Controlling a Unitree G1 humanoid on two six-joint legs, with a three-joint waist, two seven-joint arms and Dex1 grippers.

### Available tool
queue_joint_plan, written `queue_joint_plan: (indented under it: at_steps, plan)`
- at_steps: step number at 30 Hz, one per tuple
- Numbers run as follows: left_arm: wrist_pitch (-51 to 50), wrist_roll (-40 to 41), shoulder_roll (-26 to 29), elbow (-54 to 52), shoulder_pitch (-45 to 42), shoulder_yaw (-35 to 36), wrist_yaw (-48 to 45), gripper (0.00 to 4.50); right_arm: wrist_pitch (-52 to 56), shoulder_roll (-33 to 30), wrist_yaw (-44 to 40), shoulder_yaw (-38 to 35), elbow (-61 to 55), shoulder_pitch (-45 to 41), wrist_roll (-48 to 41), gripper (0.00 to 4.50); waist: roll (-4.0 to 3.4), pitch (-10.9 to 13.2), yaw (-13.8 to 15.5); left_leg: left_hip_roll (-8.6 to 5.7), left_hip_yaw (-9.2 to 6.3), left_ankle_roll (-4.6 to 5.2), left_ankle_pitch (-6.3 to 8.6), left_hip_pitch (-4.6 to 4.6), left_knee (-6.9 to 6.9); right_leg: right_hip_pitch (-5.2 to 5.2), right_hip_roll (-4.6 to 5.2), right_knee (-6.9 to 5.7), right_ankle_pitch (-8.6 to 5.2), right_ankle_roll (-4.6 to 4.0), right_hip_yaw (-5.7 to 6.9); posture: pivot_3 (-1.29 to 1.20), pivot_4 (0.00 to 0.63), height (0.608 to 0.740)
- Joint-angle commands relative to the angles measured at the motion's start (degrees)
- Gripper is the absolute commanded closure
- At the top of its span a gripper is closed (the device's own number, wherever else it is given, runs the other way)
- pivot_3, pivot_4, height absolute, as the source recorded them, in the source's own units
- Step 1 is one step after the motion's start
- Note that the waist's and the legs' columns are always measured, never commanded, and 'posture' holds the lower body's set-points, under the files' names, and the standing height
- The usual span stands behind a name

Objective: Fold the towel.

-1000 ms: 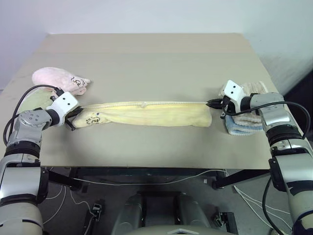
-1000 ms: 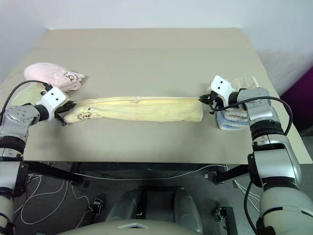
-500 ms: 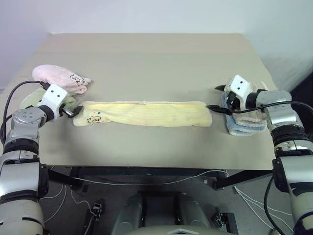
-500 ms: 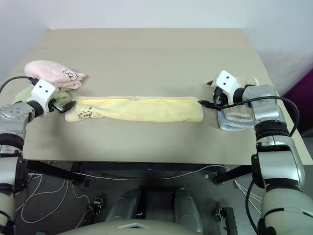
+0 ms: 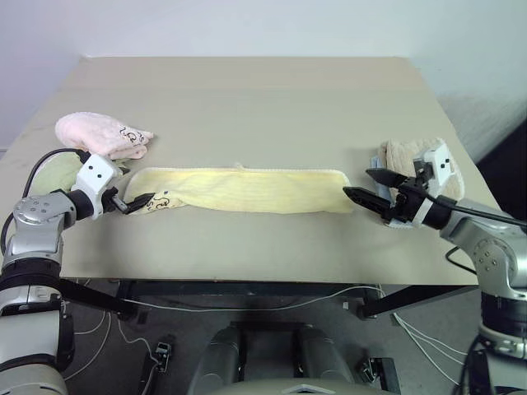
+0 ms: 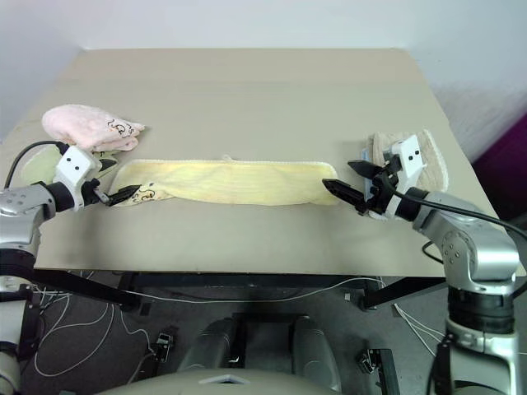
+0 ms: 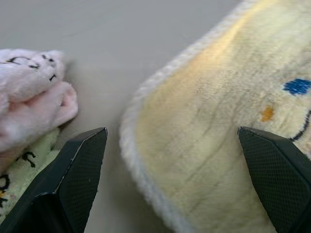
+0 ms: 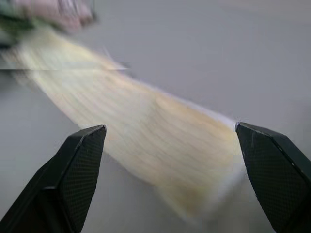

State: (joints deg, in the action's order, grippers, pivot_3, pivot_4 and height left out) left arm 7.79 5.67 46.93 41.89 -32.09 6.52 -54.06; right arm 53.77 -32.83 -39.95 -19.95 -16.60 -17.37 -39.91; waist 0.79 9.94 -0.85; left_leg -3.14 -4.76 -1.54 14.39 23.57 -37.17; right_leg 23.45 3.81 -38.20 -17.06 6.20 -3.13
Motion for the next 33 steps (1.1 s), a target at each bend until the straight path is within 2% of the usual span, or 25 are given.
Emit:
queue_joint_plan:
  at_steps: [1, 5, 8, 11, 15, 21, 29, 33]
  plan:
    - [0.52, 3.22, 0.45, -5.16, 0.33, 3.01, -0.23, 0.0, 13.59, 7.27, 13.14, -7.92, -4.06, 0.28, -13.62, 0.04, 0.05, -0.03, 0.06, -0.01, 0.0, 0.0, 0.0, 0.0, 0.0, -0.01, 0.01, 0.01, 0.0, 0.0, 0.0, 0.0, 0.15, 0.74]
    - [1.81, 4.75, -0.54, -9.54, 1.43, 3.05, -1.54, 0.0, 22.7, 17.85, 29.77, -12.58, -4.16, 0.71, -24.26, 0.04, 0.04, -0.03, 0.13, -0.01, -0.03, 0.0, 0.0, 0.0, 0.03, -0.01, 0.03, 0.01, 0.0, 0.0, 0.02, 0.0, 0.15, 0.74]
    - [1.74, 5.34, -0.9, -12.32, 2.17, 2.54, -2.45, 0.0, 24.19, 24.35, 43.07, -15.26, -1.94, 0.8, -31.41, 0.04, 0.03, -0.04, -0.04, -0.03, 0.0, 0.0, 0.0, 0.0, 0.05, 0.01, 0.05, 0.01, 0.0, 0.0, 0.0, 0.0, 0.15, 0.74]
    - [-0.38, 7.08, -1.3, -17.11, 3.63, 2.06, -4.73, 0.0, 21.71, 27.22, 54.86, -16.25, 1.13, 0.79, -38.97, 0.04, 0.02, -0.04, -0.2, -0.02, 0.01, 0.0, 0.0, -0.01, 0.09, 0.05, 0.03, -0.01, 0.0, 0.0, -0.01, 0.0, 0.15, 0.74]
    - [-3.39, 8.3, -1.17, -24.28, 6.93, 0.42, -8.02, 0.0, 16.77, 26.72, 66.13, -14.09, 4.48, 0.62, -48.54, 0.04, 0.01, -0.04, -0.35, -0.02, 0.04, 0.0, 0.0, -0.01, 0.09, 0.05, 0.03, 0.0, 0.0, 0.0, -0.02, 0.0, 0.15, 0.74]
    - [-6.75, 9.43, -2.51, -30.19, 9.09, -0.22, -7.96, 0.0, 7.19, 25.7, 76.0, -10.28, 7.84, -0.3, -54.71, 0.04, 0.0, -0.04, -0.41, 0.0, 0.06, 0.01, 0.0, -0.04, 0.08, 0.0, -0.08, 0.01, 0.0, 0.0, -0.02, 0.0, 0.15, 0.74]
    - [-9.17, 9.96, -4.28, -35.8, 13.2, -1.16, -7.25, 0.0, -2.51, 25.41, 78.15, -7.09, 7.54, 1.22, -53.03, 0.04, 0.0, -0.04, -0.35, 0.02, 0.06, 0.01, 0.0, -0.08, 0.08, -0.05, -0.13, 0.02, 0.0, 0.0, -0.01, 0.0, 0.15, 0.74]
    - [-9.81, 10.02, -4.66, -36.67, 13.73, -1.13, -7.29, 0.0, -5.91, 24.36, 78.06, -6.69, 8.23, 1.79, -51.81, 0.91, 0.0, -0.04, -0.17, 0.01, 0.06, 0.01, 0.0, -0.09, 0.07, -0.1, -0.12, 0.05, 0.0, 0.0, 0.0, 0.0, 0.15, 0.74]
